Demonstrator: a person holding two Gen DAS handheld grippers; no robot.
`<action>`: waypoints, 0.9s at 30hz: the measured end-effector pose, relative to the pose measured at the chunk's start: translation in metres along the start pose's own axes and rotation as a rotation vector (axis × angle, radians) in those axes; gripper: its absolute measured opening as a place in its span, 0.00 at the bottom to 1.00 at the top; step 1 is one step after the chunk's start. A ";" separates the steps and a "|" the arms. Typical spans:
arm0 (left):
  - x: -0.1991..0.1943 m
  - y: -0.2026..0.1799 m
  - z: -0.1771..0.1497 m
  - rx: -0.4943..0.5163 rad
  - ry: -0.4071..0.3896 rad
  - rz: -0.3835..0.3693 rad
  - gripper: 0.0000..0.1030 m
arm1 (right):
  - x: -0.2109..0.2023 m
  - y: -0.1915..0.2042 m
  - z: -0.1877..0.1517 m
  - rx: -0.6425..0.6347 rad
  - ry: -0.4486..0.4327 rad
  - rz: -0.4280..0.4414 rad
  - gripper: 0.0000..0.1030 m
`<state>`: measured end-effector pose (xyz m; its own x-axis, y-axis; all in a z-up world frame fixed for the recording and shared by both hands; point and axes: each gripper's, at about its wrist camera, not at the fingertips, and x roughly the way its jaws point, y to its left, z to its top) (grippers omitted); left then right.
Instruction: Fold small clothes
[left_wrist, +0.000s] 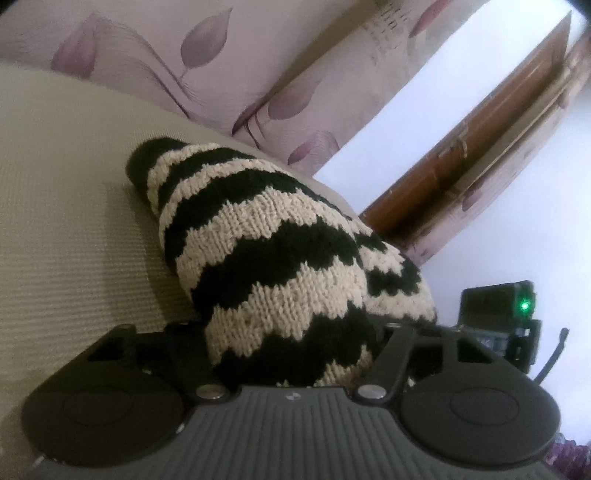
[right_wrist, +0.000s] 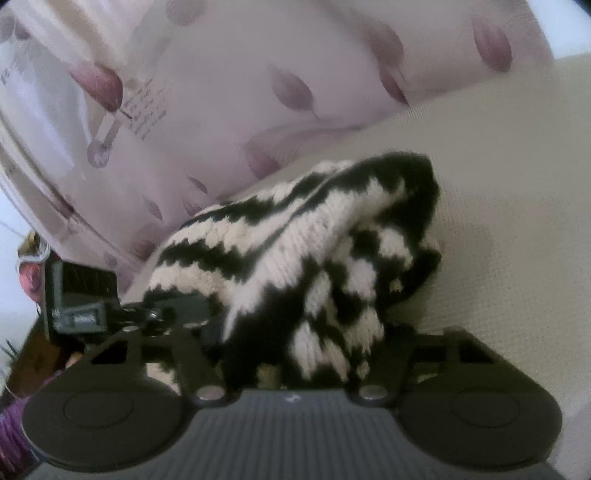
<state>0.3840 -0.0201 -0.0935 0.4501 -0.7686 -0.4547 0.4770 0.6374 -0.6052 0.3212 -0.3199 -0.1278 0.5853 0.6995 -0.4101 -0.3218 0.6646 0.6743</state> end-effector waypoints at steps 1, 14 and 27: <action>-0.008 -0.006 -0.002 0.016 -0.015 0.012 0.63 | -0.004 0.004 -0.001 0.007 -0.018 0.016 0.58; -0.150 -0.065 -0.050 0.064 -0.097 0.128 0.65 | -0.038 0.108 -0.045 -0.008 -0.077 0.166 0.56; -0.235 -0.069 -0.099 0.087 -0.116 0.234 0.65 | -0.029 0.181 -0.108 -0.051 -0.035 0.217 0.56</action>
<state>0.1706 0.1106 -0.0096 0.6368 -0.5918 -0.4943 0.4110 0.8029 -0.4318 0.1661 -0.1916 -0.0606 0.5231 0.8186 -0.2371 -0.4797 0.5128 0.7120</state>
